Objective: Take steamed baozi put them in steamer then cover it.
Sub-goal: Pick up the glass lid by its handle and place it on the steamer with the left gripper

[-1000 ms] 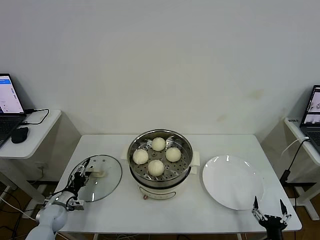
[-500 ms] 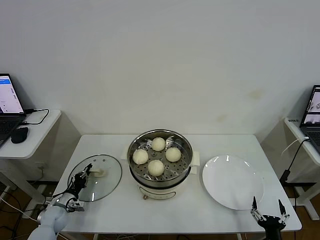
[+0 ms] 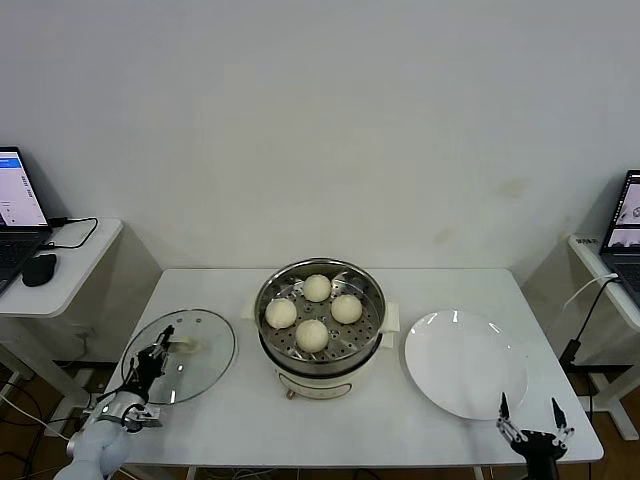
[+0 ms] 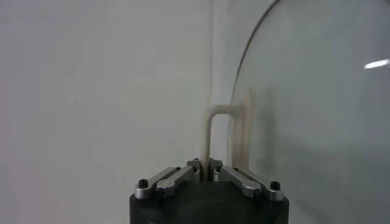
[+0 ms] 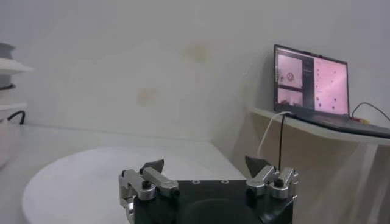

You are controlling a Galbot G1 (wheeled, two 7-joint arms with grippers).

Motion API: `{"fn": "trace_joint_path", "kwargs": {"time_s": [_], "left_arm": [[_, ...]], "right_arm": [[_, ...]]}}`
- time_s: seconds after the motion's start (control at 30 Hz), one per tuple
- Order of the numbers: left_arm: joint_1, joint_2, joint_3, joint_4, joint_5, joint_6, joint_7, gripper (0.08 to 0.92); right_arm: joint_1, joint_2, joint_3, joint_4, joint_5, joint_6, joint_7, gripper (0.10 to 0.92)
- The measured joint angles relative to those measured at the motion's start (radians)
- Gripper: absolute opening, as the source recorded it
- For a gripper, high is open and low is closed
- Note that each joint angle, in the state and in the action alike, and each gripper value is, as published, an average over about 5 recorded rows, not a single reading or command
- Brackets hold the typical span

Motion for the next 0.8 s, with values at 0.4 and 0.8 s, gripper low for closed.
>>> {"fn": "trace_joint_path", "kwargs": {"time_s": [0.4,0.8], "left_arm": [[0.157,0.065,-0.069,-0.322,-0.078,0.19,0.072,0.149],[0.234,0.168,-0.089,-0.71,-0.202,0.44,0.299,0.149]], "right_arm": [[-0.017,-0.014,-0.032,0.026,-0.024,0.008,-0.003,0.823],[-0.025,-0.004,-0.064,0.039,-0.074,0.032,0.004,0.823]]}}
